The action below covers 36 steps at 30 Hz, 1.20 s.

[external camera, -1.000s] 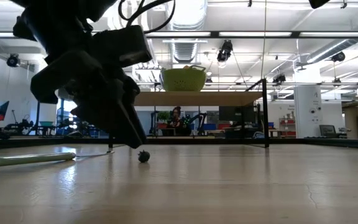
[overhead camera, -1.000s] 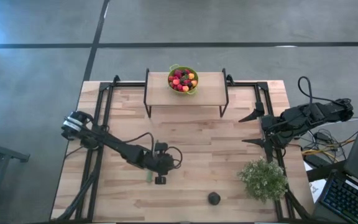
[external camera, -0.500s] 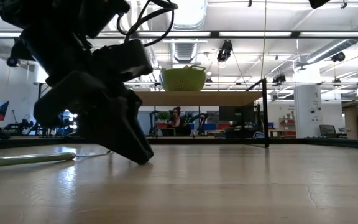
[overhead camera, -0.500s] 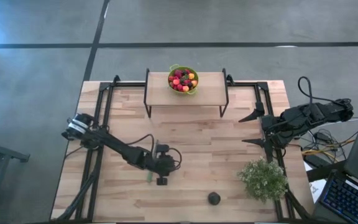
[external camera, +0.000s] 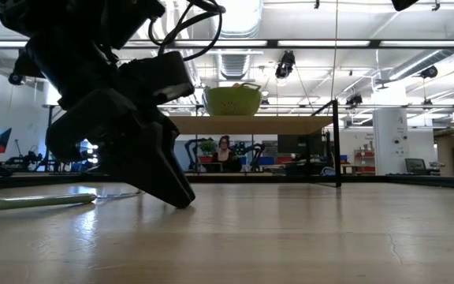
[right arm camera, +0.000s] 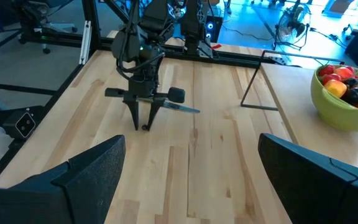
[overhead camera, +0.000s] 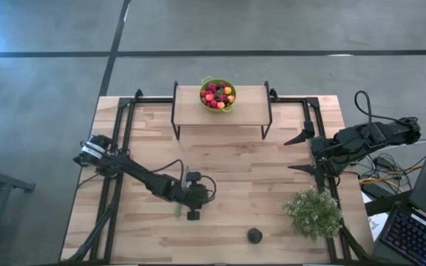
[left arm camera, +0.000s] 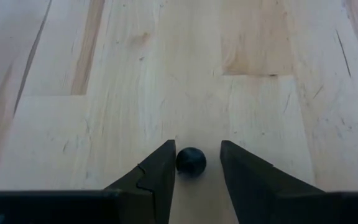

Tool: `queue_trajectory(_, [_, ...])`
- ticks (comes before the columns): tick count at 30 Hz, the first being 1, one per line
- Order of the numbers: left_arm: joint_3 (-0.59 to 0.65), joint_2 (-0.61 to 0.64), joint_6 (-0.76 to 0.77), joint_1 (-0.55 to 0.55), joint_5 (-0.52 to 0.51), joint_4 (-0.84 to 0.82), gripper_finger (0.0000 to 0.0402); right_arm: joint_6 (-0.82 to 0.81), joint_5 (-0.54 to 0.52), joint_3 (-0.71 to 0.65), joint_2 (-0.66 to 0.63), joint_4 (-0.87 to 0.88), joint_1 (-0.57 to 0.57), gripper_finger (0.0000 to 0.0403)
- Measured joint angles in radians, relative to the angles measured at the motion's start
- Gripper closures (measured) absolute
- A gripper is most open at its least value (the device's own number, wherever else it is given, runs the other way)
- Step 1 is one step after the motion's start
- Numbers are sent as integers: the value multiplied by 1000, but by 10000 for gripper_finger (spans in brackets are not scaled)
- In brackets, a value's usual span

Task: Pick & Place Fruit
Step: Put the blueberry into the green colander on the shelf

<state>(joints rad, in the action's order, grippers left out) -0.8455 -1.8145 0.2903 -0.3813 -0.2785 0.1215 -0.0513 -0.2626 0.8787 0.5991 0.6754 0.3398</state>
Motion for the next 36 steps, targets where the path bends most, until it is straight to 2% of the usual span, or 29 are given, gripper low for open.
queue_trajectory(11, [0,0,4,0,10,-6,318,0,0,0,0,0,0,40])
queue_trajectory(19, [-26,-2,12,0,11,-27,325,0,0,0,0,0,0,40])
queue_trajectory(36, [-263,-4,-100,22,29,-163,324,0,0,0,-1,0,0,39])
